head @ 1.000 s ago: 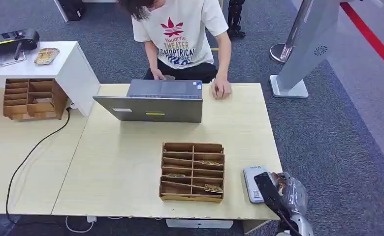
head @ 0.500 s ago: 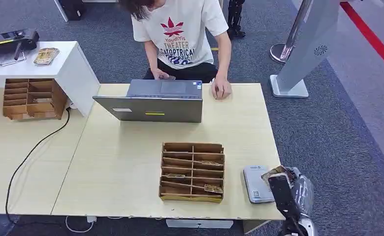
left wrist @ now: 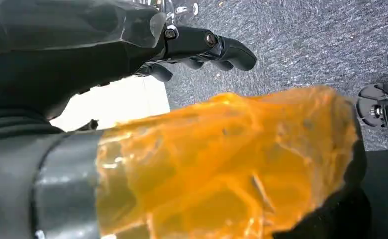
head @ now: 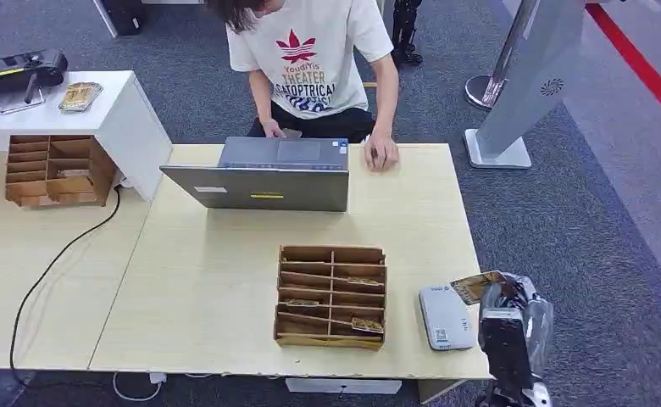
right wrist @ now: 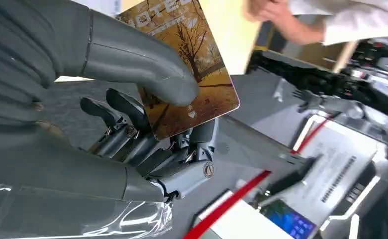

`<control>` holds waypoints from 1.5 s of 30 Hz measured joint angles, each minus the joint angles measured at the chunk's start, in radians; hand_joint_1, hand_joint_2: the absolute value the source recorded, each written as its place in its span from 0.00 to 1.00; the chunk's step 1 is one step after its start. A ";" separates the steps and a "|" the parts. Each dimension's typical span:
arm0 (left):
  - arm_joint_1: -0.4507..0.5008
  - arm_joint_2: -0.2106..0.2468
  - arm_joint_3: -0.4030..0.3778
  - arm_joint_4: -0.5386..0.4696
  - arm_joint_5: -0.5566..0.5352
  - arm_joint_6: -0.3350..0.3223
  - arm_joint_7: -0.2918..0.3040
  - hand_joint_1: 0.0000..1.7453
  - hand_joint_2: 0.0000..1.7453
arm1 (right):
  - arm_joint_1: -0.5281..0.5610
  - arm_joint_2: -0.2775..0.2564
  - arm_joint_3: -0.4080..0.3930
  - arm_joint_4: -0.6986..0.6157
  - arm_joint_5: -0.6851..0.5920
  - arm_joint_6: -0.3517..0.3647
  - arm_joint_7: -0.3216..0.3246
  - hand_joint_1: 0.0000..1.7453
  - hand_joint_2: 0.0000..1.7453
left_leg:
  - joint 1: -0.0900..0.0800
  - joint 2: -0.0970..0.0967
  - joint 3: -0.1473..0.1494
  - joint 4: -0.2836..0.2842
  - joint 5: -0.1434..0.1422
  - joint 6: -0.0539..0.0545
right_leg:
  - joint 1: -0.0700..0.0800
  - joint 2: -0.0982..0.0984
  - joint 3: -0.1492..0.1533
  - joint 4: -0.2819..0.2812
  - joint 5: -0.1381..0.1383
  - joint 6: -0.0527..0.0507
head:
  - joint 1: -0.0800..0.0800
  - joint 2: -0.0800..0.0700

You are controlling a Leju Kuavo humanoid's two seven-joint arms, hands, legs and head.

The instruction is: Pass the card to the sensor for recognition and then transmit it.

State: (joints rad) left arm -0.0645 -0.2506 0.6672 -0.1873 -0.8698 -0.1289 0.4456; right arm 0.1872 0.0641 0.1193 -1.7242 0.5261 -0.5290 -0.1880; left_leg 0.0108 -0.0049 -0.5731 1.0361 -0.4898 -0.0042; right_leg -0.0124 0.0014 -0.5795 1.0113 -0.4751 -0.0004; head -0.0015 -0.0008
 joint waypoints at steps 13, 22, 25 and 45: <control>-0.001 -0.001 -0.013 0.000 -0.096 -0.012 -0.006 0.00 0.00 | -0.085 -0.015 0.193 -0.082 0.013 0.038 -0.087 1.00 1.00 | 0.000 0.000 0.000 0.000 0.000 0.000 | 0.000 0.000 0.000 0.000 0.000 0.000 | 0.000 0.000; -0.003 0.033 -0.044 0.000 -0.146 -0.065 -0.024 0.00 0.00 | -0.234 -0.025 0.305 -0.045 0.080 0.063 -0.060 1.00 1.00 | 0.000 0.002 -0.001 0.000 0.001 -0.001 | 0.000 0.002 0.000 0.001 0.001 0.000 | 0.000 0.000; -0.002 0.068 -0.059 0.000 -0.165 -0.106 -0.042 0.00 0.00 | -0.325 -0.024 0.339 0.007 0.107 0.090 -0.037 1.00 1.00 | 0.001 0.001 0.000 0.000 0.001 -0.001 | 0.000 0.002 0.000 0.001 0.001 0.000 | 0.000 0.000; -0.008 0.115 -0.171 0.000 -0.304 -0.160 -0.065 0.00 0.00 | -0.875 0.139 0.459 0.611 0.370 0.154 0.151 1.00 1.00 | 0.000 0.001 -0.001 0.000 0.005 -0.003 | 0.000 0.002 -0.001 0.002 0.004 -0.002 | 0.000 0.000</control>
State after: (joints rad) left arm -0.0729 -0.1358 0.4967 -0.1873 -1.1734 -0.2892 0.3807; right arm -0.6882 0.2033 0.5783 -1.1131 0.8965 -0.3754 -0.0370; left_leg 0.0112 -0.0040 -0.5736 1.0359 -0.4850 -0.0067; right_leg -0.0123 0.0030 -0.5810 1.0136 -0.4715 -0.0022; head -0.0011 -0.0008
